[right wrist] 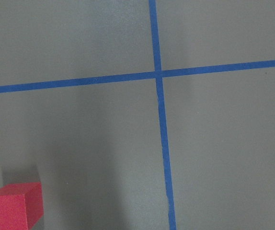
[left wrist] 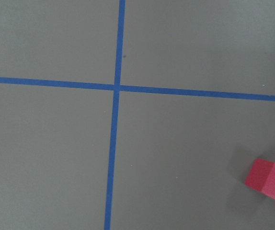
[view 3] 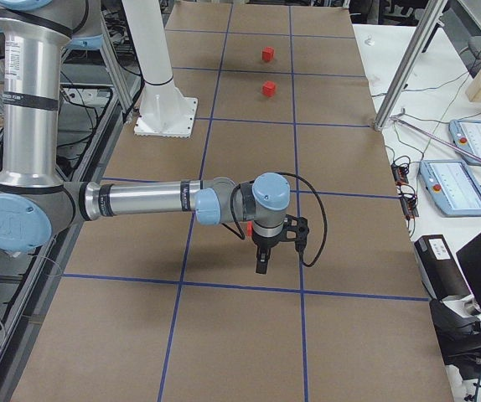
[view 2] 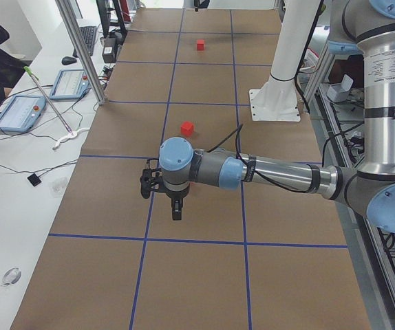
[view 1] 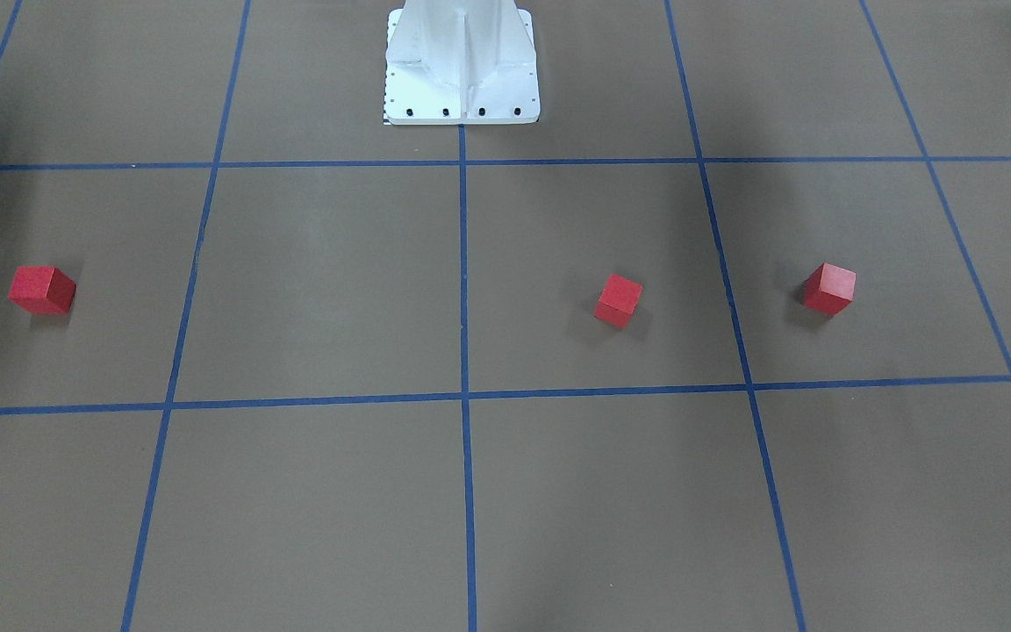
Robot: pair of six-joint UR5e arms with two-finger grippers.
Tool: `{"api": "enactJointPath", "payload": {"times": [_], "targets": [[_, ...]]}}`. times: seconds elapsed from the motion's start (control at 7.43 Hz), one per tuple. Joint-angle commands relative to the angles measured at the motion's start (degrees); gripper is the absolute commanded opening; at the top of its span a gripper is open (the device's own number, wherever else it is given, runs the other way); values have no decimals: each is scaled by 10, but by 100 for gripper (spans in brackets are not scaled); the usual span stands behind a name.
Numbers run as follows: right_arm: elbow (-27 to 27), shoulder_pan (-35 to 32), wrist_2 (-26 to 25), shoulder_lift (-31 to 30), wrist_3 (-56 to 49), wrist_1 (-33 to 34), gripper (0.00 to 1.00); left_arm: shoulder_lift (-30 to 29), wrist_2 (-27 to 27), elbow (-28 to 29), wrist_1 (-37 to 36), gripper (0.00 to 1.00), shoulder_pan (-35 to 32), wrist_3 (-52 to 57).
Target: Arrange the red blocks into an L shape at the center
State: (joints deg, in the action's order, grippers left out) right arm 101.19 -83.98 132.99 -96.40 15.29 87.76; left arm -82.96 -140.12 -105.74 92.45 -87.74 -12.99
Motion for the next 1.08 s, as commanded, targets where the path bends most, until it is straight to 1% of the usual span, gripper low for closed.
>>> {"api": "enactJointPath", "payload": {"times": [0.0, 0.81, 0.94], "targets": [[1, 0, 2, 2, -1, 0, 100, 20, -2, -25, 10, 100, -1, 0], [4, 0, 6, 6, 1, -1, 100, 27, -3, -26, 11, 100, 0, -3], [5, 1, 24, 8, 4, -2, 100, 27, -4, -27, 11, 100, 0, -5]]}}
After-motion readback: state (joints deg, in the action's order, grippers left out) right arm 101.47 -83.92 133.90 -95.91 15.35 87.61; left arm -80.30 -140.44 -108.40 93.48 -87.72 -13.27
